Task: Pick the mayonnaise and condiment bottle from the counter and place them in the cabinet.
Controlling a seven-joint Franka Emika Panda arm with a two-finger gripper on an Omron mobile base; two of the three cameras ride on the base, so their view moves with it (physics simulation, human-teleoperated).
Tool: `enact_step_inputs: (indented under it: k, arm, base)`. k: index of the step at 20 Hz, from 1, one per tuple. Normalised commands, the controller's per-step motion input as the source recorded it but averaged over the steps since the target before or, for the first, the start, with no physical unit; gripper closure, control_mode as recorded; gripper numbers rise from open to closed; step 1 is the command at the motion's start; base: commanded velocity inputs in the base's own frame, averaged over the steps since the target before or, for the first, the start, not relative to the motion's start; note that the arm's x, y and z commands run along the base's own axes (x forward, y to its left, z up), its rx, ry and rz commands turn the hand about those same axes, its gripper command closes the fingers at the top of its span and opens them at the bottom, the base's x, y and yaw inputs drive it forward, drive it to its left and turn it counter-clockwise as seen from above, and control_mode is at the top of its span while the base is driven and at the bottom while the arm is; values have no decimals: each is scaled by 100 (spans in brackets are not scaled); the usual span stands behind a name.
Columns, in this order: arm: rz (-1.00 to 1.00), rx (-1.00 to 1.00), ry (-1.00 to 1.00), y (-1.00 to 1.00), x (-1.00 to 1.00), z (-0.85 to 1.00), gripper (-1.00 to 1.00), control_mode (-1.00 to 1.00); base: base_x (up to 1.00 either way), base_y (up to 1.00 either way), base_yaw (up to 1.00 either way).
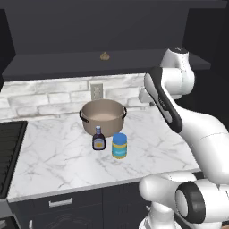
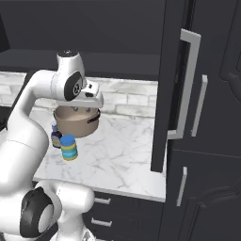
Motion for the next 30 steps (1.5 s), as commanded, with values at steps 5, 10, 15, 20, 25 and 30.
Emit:
enact_step_inputs:
  k: [5,10,15,20,25,30]
  arm:
    - [0,0,-1,0,-24,0,-100,-100]
    - [0,0,-8,6,-48,-16,-100,-100]
    - [0,0,-9,14,-32,-31,-100,-100]
    - [0,0,-6,19,-6,-39,-100,-100]
    - [0,0,-1,25,0,-38,-100,-100]
    - [3,0,0,35,0,-36,-100,-100]
  base:
    - [0,0,0]
    - [0,0,0]
    - [0,0,0]
    - [0,0,0]
    - [0,0,0]
    - [0,0,0]
